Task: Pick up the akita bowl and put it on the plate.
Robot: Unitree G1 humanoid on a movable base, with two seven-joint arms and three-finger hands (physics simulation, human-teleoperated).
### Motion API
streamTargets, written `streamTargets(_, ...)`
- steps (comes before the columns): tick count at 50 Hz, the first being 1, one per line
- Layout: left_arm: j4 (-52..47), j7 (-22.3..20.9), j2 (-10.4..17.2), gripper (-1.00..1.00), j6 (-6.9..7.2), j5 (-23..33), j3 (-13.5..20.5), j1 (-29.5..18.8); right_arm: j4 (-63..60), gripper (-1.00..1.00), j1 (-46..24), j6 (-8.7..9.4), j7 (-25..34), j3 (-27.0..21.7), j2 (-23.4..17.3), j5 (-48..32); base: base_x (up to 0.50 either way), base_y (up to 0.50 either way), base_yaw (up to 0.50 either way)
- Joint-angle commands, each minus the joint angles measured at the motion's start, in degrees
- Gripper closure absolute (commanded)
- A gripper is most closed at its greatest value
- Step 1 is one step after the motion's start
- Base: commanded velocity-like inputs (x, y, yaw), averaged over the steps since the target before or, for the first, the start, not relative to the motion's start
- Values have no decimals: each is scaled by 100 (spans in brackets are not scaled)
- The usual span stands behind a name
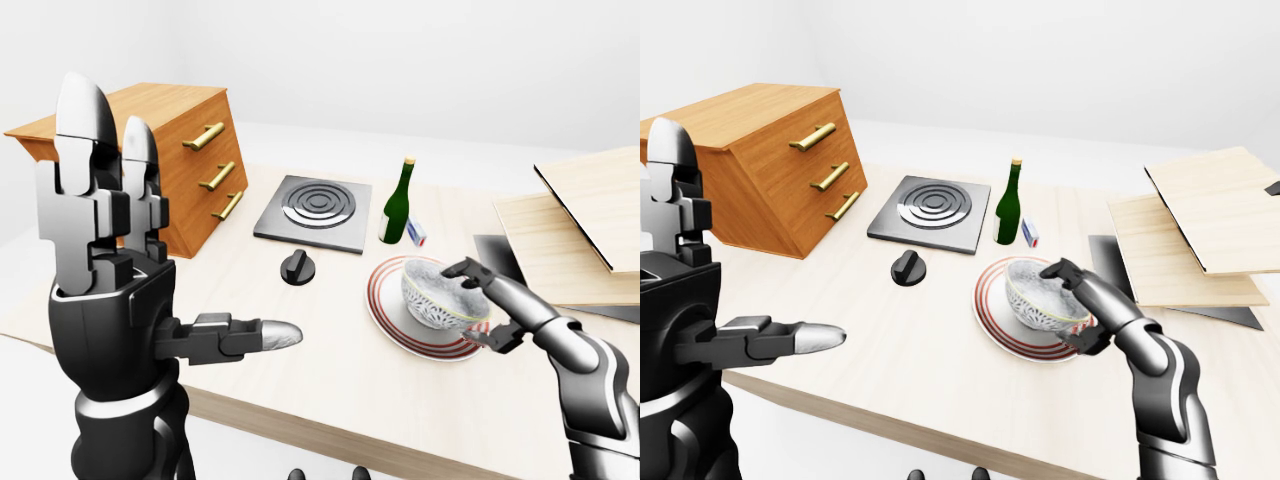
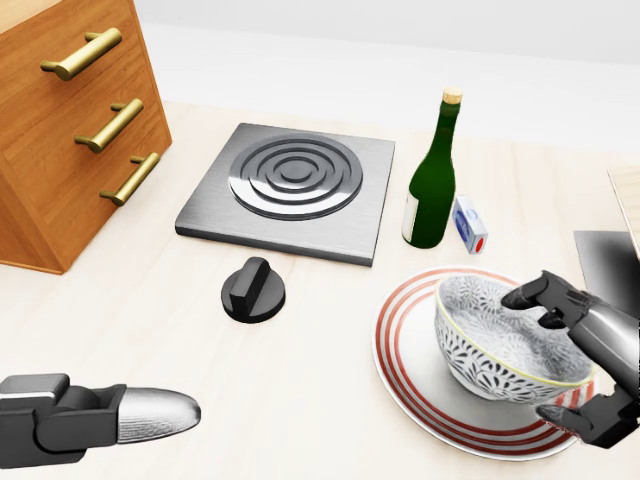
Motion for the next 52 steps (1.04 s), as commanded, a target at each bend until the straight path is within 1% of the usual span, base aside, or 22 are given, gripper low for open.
streamTargets(1, 24, 6, -5, -100, 0, -9, -10, 22, -322, -100, -37, 0, 0, 61, 62, 241, 0, 0, 0)
streamTargets(8, -3, 1, 0, -100, 0, -21, 15, 15, -518, -100, -112, 0, 0, 60, -3, 648, 0, 0, 0)
streamTargets(9, 48, 12, -4, -100, 0, -13, -7, 23, -624, -100, -142, 0, 0, 93, -124, 941, 0, 0, 0)
streamTargets(10, 52, 12, -4, -100, 0, -12, -8, 24, -631, -100, -153, 0, 0, 75, -106, 960, 0, 0, 0)
streamTargets(11, 12, 4, 2, -100, 0, -5, -11, 12, -584, -100, -149, 0, 0, 63, -188, 1139, 0, 0, 0)
streamTargets(14, -4, 4, -4, -100, 0, -23, 23, 18, -674, -100, -325, 0, 0, 27, -147, 1257, 0, 0, 0)
streamTargets(17, 15, 17, -7, -100, 0, -10, -8, 30, -945, -100, -449, 0, 0, 214, -484, 1754, 0, 0, 0)
streamTargets(18, -12, 10, -3, -100, 0, -17, 16, 19, -1120, -100, -535, 0, 0, 307, -682, 2035, 0, 0, 0)
streamTargets(19, -16, 9, 0, -100, 0, -19, 32, 8, -1224, -100, -652, 0, 0, 325, -724, 2120, 0, 0, 0)
streamTargets(21, 15, 24, -3, -100, 0, 1, -10, 17, -1365, -100, -1014, 0, 0, 314, -616, 2089, 0, 0, 0)
streamTargets(23, -5, 16, 0, -100, 0, 8, -17, 11, -1442, -100, -1148, 0, 0, 309, -567, 2126, 0, 0, 0)
streamTargets(25, -18, 10, 4, -100, 0, 3, 11, -9, -1582, -100, -1293, 0, 0, 265, -326, 1931, 0, 0, 0)
streamTargets(31, -7, 9, 5, -100, 0, 25, -10, -15, -2143, -100, -1335, 0, 0, 342, -201, 1968, 0, 0, 0)
streamTargets(32, -2, 5, 5, -100, 0, 21, -6, -17, -2317, -100, -1377, 0, 0, 357, -112, 1937, 0, 0, 0)
streamTargets(33, 3, 5, 4, -100, 0, 18, 0, -13, -2506, -100, -1371, 168, 0, 426, -150, 1982, 0, 0, 0)
streamTargets(34, 4, 8, 0, -100, 0, 14, 5, -12, -2632, -100, -1358, 430, 0, 466, -178, 2068, 0, 0, 0)
streamTargets(35, -12, 8, 6, -100, 0, 29, -9, -15, -2925, -100, -1321, 996, 0, 532, -173, 2215, 0, 0, 0)
streamTargets(39, -10, 5, 4, -100, 0, 28, -6, -26, -3390, -100, -1360, 1000, 0, 673, -23, 2078, 0, 0, 0)
streamTargets(41, -10, 5, 3, -100, 0, 30, -8, -22, -3501, -100, -1472, 1000, 0, 800, 217, 1789, 0, 0, 0)
streamTargets(44, -21, 2, 7, -100, 0, 37, -12, -32, -3458, -100, -1498, 1000, 0, 960, 402, 1551, 0, 0, 0)
streamTargets(46, -8, 3, 5, -100, 0, 31, -1, -19, -3384, -100, -1368, 1000, 0, 1076, 498, 1380, 0, 0, 0)
streamTargets(52, 28, 13, -5, -100, 0, 28, -17, -4, -3495, -100, -1350, 1000, 0, 1269, 768, 1174, 0, 0, 0)
